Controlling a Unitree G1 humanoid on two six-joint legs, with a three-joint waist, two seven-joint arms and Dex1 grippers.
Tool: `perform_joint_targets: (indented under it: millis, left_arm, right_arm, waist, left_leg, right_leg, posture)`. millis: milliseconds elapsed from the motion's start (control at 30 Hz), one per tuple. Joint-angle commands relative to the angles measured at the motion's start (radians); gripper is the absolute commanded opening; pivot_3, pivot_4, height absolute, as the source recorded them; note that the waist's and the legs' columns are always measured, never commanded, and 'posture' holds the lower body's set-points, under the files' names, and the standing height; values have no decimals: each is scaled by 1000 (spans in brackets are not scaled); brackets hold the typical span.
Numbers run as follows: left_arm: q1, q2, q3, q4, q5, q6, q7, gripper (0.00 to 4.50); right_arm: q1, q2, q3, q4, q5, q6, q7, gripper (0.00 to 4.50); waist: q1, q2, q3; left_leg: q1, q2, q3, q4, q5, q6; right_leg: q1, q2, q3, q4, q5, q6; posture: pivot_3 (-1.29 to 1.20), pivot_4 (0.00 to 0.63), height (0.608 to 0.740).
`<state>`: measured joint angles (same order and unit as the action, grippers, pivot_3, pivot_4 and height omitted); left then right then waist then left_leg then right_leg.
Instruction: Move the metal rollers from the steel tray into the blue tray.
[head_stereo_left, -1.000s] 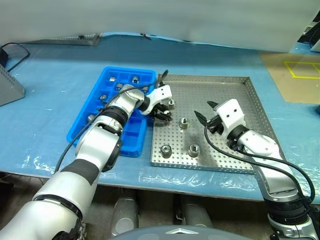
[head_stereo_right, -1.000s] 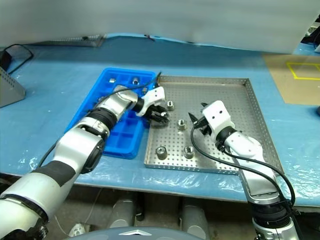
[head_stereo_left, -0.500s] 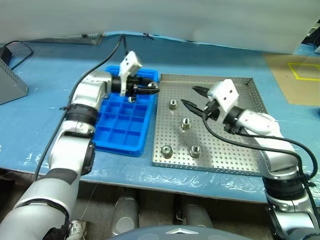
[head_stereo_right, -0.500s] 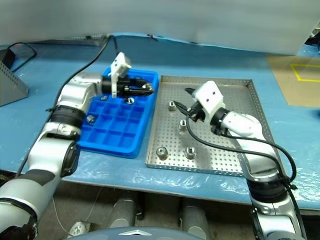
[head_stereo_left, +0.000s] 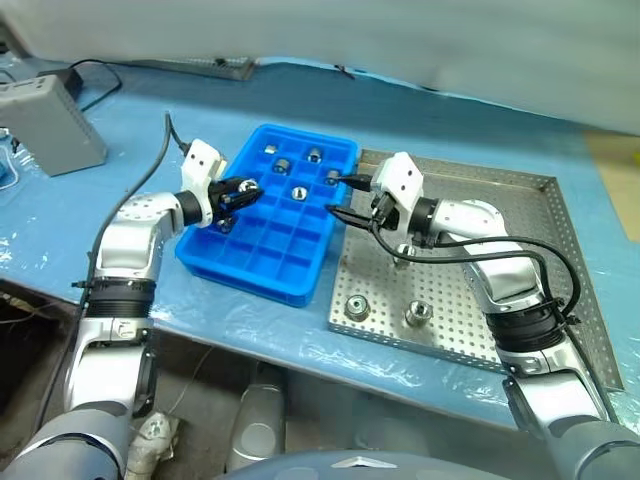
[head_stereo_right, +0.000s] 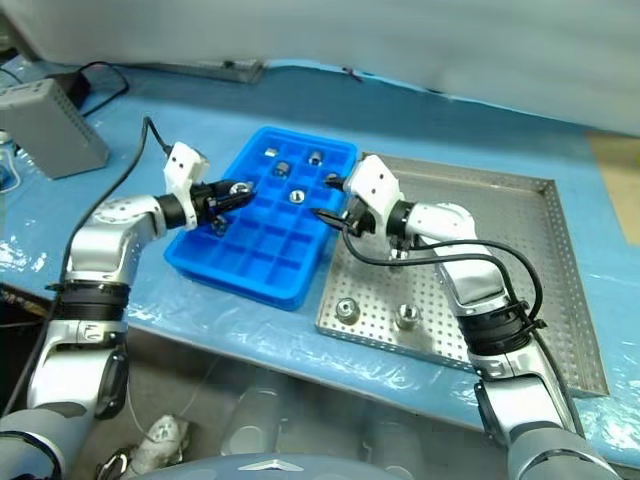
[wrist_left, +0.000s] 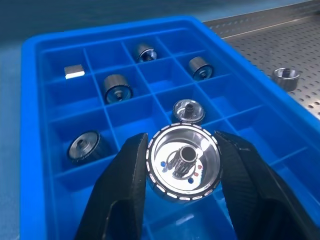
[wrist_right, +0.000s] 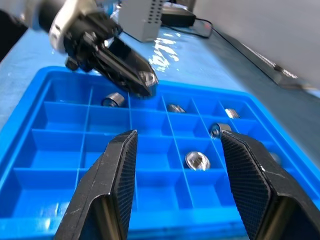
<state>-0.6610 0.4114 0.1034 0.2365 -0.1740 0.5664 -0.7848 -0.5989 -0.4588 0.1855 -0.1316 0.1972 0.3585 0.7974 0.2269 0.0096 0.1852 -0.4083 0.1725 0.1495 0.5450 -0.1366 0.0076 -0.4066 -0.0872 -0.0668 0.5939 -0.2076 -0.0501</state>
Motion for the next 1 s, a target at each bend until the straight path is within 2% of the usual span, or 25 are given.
perform_joint_targets:
  millis: [33,233,500,767,1000]
  left_arm:
    - [-19,-44,-31,-18,0,-13,68,1824]
    - [-69,-101,-55,90,13,-66,147,1824]
    - [-116,-55,-52,193,5,-118,128,1824]
    - [-145,-51,-104,286,46,-170,117,1824]
    - [-178,-36,-113,317,46,-178,82,3959]
  right_arm:
    - [-8,16,10,-22,0,-26,9,2724]
    - [22,10,6,-53,-11,-9,-4,2724]
    - [74,-27,-24,-115,-19,24,-42,2724]
    - [99,-41,-31,-134,-35,29,-71,2724]
    - [114,-50,-37,-145,-39,28,-83,2724]
  waist:
    - [11,0,0]
    - [16,0,0]
    - [4,0,0]
    - [3,0,0]
    - [2,0,0]
  left_leg:
    - [0,0,0,0,0,0]
    - [-1,0,0,1,0,0]
    - [-1,1,0,0,1,-1]
    - [-1,0,0,1,1,-2]
    - [-1,0,0,2,2,-3]
  right_leg:
    - [0,0,0,0,0,0]
    - [-1,0,0,0,0,0]
    - [-2,1,0,2,0,1]
    - [-2,0,0,4,0,1]
    - [-5,0,1,9,-1,1]
  posture:
    - [417,150,740]
    - [355,150,740]
    - [302,150,740]
    - [268,150,740]
    - [251,150,740]
